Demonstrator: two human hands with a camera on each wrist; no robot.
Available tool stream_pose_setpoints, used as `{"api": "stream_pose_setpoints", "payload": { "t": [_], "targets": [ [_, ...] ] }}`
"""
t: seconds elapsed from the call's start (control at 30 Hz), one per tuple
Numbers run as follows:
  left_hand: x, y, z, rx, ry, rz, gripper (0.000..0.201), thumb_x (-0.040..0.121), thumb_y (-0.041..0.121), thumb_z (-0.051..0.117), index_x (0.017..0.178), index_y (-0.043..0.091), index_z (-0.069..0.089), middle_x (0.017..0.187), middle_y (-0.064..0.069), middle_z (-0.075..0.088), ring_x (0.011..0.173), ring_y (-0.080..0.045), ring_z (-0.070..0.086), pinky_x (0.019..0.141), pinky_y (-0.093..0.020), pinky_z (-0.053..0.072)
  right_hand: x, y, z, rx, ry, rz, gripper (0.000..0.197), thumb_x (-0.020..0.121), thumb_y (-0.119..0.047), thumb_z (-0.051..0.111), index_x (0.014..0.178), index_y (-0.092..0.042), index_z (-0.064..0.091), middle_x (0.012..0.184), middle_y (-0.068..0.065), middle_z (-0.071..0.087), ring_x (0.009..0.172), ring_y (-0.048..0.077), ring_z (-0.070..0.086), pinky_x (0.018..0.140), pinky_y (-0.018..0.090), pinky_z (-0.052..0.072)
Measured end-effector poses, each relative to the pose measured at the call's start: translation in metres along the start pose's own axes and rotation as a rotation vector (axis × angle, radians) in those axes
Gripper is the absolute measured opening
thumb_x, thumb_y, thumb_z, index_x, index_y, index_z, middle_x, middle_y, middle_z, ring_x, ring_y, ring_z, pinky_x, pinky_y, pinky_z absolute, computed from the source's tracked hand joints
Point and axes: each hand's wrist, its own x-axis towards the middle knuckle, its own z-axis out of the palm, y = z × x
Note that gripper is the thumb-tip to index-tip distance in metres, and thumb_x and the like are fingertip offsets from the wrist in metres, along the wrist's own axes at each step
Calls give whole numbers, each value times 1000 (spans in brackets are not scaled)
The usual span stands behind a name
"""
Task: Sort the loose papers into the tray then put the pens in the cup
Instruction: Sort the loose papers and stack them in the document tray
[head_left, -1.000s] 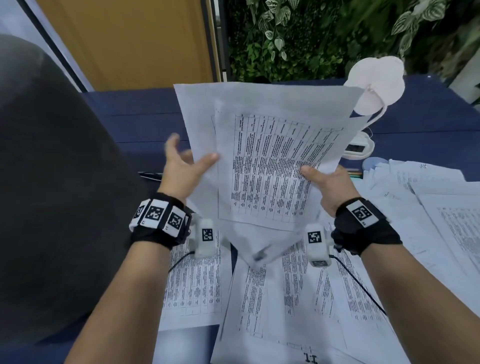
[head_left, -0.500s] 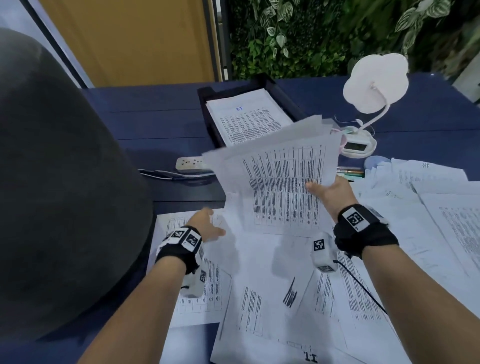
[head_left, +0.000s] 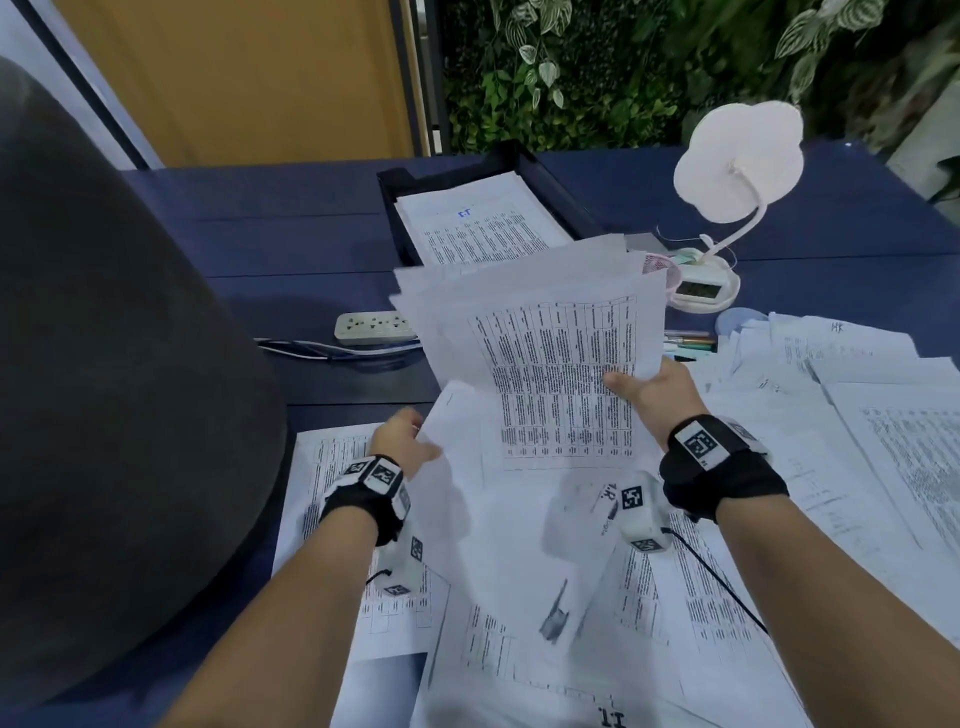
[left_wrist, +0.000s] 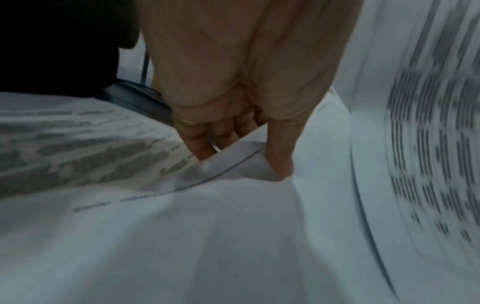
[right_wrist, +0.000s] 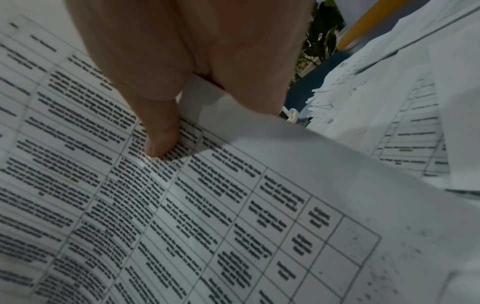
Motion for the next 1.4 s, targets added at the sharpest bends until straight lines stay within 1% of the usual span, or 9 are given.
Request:
{"api": "stream_pose_setpoints", "payload": {
  "t": [0.17, 0.27, 0.5, 0.73, 0.87, 0.93, 1.1, 1.23, 1.4],
  "targets": [
    [-2, 16, -54, -203, 145, 171, 4, 86, 15, 66, 87, 15, 62, 82, -4, 61, 75, -19, 52, 66, -25, 38, 9, 2, -7, -133, -85, 15, 32, 87, -15, 67, 118, -9, 63, 107, 6, 68, 97, 22, 63, 88, 30, 45],
    [-7, 34, -87, -368, 235, 262, 6, 88, 12, 64, 93, 15, 67, 83, 0, 62, 73, -12, 53, 68, -22, 41, 10, 3, -6, -231, -178, 42, 35, 85, -19, 69, 118, -9, 63, 109, 8, 69, 100, 27, 65, 93, 39, 49],
    [-20, 87, -123, -370, 233, 468, 9, 90, 15, 62, 89, 18, 70, 64, 21, 60, 51, 10, 50, 51, -5, 38, 1, 0, 6, -247, -275, 32, 32, 86, -8, 67, 117, -5, 62, 108, 6, 66, 98, 19, 61, 87, 27, 42],
    [-30, 127, -108, -294, 134, 636, 12, 90, 17, 63, 99, 15, 72, 83, 15, 65, 75, 11, 56, 80, -14, 47, -7, -5, 18, -226, -279, -5, 28, 86, -9, 67, 114, -7, 64, 100, 4, 67, 88, 16, 62, 70, 20, 46],
    [-29, 119, -98, -155, 582, 640, 41, 88, 43, 59, 124, 23, 59, 120, 8, 61, 116, -13, 53, 109, -49, 31, -11, -9, 13, -106, -175, -15, 31, 87, -7, 65, 117, -6, 62, 104, 4, 65, 84, 11, 61, 71, 10, 49],
    [-31, 108, -96, -200, 734, 491, 70, 83, 51, 63, 141, 21, 38, 141, 2, 45, 133, -18, 36, 115, -47, 17, -12, -13, 8, -35, -127, -35, 31, 87, -8, 65, 118, -5, 61, 105, 4, 64, 78, 4, 59, 57, -1, 43],
    [-28, 85, -79, -758, 337, 250, 108, 65, 55, 78, 147, 25, 14, 147, -3, 36, 133, -14, 37, 111, -44, 34, -15, -29, 2, 85, -85, -46, 37, 84, -19, 70, 118, -8, 62, 107, 1, 67, 93, 14, 63, 84, 20, 47],
    [-39, 90, -71, -829, 273, 354, 45, 84, 23, 71, 123, 16, 52, 114, 6, 65, 107, -4, 61, 103, -38, 46, -16, -39, 6, 195, -53, -62, 35, 81, -16, 73, 113, -14, 62, 114, 2, 68, 104, 17, 63, 94, 31, 46],
    [-52, 101, -59, -871, 385, 408, 37, 90, 8, 62, 125, 1, 49, 103, 8, 58, 96, -5, 58, 89, -9, 46, -19, -41, 17, 211, -40, -114, 34, 81, -10, 72, 113, -16, 59, 113, 1, 67, 102, 14, 64, 94, 29, 48]
  ]
}}
